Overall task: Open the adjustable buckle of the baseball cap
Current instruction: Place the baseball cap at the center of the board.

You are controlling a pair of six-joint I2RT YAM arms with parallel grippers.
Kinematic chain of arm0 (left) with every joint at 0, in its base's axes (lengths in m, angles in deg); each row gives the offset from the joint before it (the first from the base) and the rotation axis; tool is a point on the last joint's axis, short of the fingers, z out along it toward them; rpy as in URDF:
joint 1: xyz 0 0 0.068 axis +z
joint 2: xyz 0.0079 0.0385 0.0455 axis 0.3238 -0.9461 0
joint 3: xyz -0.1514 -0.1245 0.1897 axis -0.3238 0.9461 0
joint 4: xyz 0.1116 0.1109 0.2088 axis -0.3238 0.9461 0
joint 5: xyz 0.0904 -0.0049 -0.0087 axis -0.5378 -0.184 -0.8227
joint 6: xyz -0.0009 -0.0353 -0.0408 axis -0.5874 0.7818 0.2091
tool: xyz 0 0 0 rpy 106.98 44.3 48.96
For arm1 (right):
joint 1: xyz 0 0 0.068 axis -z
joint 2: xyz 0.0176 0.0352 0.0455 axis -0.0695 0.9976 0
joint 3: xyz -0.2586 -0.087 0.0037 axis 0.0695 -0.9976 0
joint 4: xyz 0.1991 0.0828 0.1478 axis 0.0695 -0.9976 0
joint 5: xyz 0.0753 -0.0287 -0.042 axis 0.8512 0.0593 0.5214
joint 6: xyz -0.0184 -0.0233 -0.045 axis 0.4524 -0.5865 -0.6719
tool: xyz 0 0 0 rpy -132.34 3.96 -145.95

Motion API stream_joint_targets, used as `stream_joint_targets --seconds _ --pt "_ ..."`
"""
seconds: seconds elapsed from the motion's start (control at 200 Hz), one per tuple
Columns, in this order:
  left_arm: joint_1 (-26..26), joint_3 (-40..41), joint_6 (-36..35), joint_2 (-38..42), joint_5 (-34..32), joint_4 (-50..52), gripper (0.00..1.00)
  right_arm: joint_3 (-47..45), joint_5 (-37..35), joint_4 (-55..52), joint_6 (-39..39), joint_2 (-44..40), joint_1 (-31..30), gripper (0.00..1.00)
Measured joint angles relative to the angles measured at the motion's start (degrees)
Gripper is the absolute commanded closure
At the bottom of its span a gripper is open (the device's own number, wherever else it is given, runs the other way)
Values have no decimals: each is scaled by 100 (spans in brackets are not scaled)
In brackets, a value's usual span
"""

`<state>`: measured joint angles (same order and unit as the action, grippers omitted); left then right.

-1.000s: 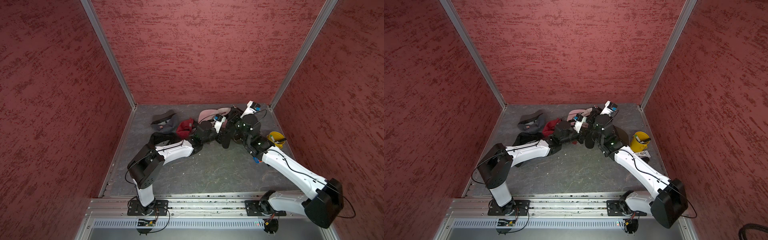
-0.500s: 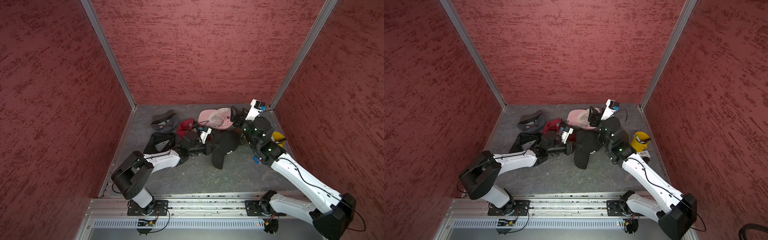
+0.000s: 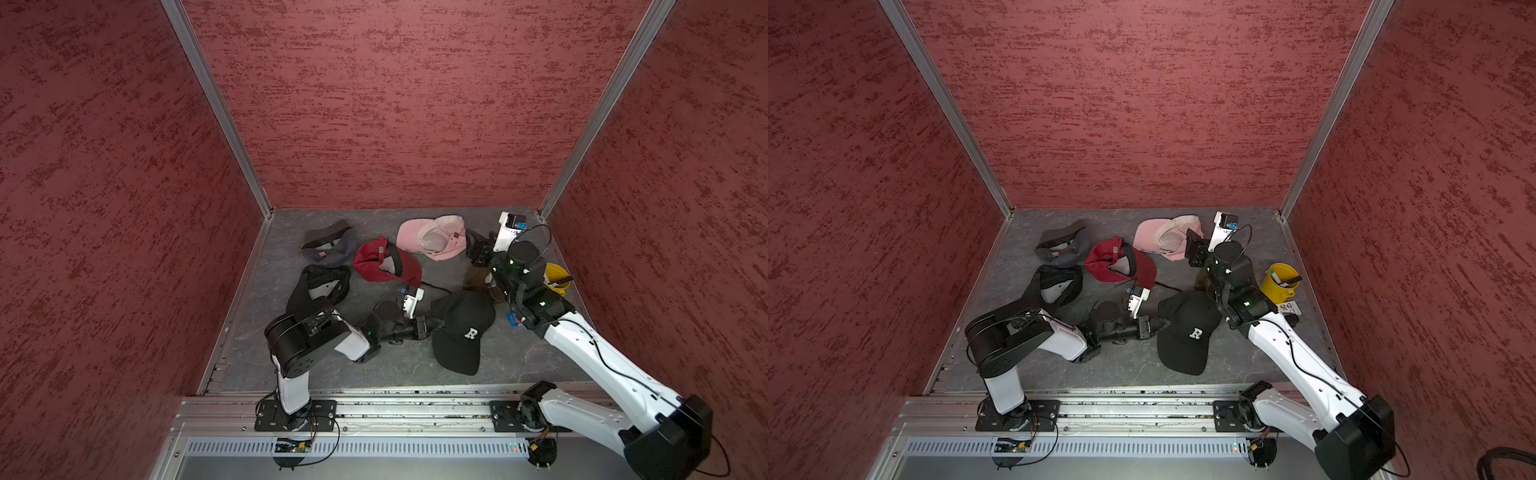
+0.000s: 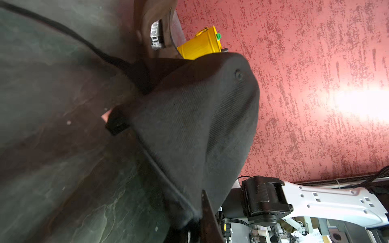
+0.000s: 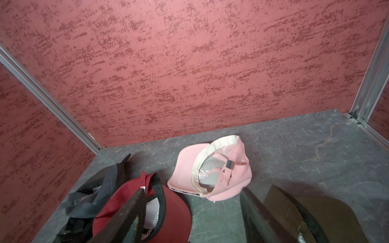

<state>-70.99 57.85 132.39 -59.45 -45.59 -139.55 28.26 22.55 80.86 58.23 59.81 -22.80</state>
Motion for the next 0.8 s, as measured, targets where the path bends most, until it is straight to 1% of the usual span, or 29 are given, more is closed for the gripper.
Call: stream_joint_targets --seconds 0.155,0.311,0.336,0.406,0.466,0.516,0.596,0.616,0.656,0.721,0.796 --pt "-74 168 144 -52 -308 -243 100 -179 195 -46 20 -146 190 29" --pt "-96 411 203 -52 -634 -330 97 -302 330 -52 66 -258 297 29" --pt "-96 452 214 -52 -695 -332 92 -323 343 -48 70 -267 306 29" --pt "-96 608 232 -52 -881 -393 66 -380 387 -46 116 -280 330 29" --pt "-87 776 254 -59 -1067 -407 54 -426 420 -48 153 -275 339 29" --pt "-74 918 310 -70 -1176 -402 48 -446 455 -48 181 -254 343 29" --pt "-50 1093 269 -28 -1351 -240 41 -446 501 -42 216 -184 348 28" --pt "-50 1119 282 15 -1379 -216 38 -446 503 -42 219 -162 348 27" --pt "-52 1117 223 212 -1443 20 30 -446 505 -44 232 -114 352 27" --pt "-74 1078 107 647 -1534 546 25 -446 503 -42 238 -26 372 27" --pt "-149 868 -210 1381 -1725 1523 19 -439 501 -42 240 76 411 26"
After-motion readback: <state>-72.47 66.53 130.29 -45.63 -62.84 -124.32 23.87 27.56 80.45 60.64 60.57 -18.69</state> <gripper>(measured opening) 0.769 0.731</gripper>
